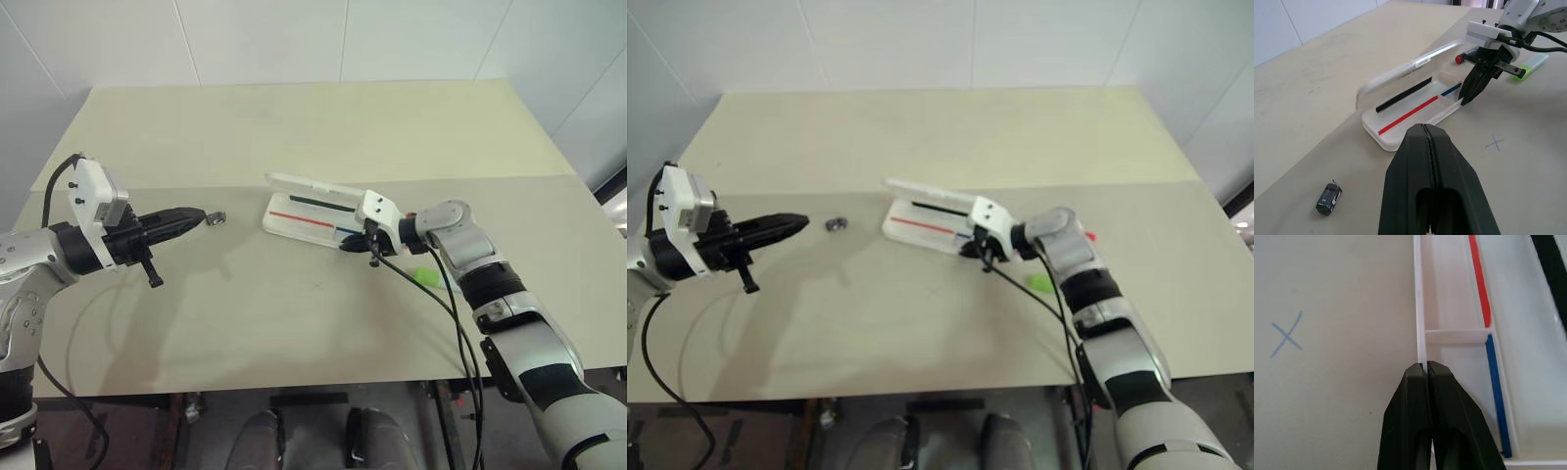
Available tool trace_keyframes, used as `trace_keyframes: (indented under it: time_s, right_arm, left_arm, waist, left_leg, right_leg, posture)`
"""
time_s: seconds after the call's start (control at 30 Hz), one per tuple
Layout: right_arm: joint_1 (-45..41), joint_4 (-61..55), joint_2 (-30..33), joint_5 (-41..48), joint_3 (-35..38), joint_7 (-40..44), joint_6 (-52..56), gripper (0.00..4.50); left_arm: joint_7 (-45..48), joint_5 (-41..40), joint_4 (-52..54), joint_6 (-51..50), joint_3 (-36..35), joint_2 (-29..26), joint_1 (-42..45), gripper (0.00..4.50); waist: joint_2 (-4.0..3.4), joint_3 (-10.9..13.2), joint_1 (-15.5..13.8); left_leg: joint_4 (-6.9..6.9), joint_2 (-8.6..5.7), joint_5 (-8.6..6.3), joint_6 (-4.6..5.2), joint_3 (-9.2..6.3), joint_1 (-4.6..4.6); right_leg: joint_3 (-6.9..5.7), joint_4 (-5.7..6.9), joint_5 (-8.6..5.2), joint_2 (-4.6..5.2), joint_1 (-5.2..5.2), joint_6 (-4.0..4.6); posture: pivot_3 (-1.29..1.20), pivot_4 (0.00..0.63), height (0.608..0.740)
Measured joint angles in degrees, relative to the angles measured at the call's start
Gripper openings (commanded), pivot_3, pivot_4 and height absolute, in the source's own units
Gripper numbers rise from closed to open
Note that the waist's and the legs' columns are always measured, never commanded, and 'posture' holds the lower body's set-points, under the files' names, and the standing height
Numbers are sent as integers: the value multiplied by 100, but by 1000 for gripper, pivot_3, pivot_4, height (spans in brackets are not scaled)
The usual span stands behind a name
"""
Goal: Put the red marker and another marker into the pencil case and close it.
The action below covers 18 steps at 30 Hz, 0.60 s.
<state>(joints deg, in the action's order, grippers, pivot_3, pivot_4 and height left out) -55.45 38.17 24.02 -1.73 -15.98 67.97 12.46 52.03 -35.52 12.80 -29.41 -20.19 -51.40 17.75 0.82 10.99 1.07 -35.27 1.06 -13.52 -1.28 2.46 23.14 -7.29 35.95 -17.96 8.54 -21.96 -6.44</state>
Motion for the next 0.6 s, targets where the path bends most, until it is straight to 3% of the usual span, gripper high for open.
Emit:
trace_keyframes:
  time_s: [0.2, 0.6]
  right_arm:
    - [277, -769, 229, 42, -25, 471, 364, 27]
    - [1152, -3429, 724, 385, -381, 1049, 1292, 27]
  left_arm:
    - [45, 2, -2, 0, 0, -34, 0, 0]
    - [264, 1, 14, -23, 11, -122, -16, 0]
  waist:
    - [0, 0, 22]
    - [0, 0, 38]
  left_leg:
    - [0, 0, 0, 0, 0, 1]
    - [0, 2, -1, -1, 3, 1]
  right_leg:
    - [0, 1, 0, 0, -2, 0]
    - [3, 5, 0, -1, -7, 0]
  posture:
    - [0, 150, 740]
    - [0, 150, 740]
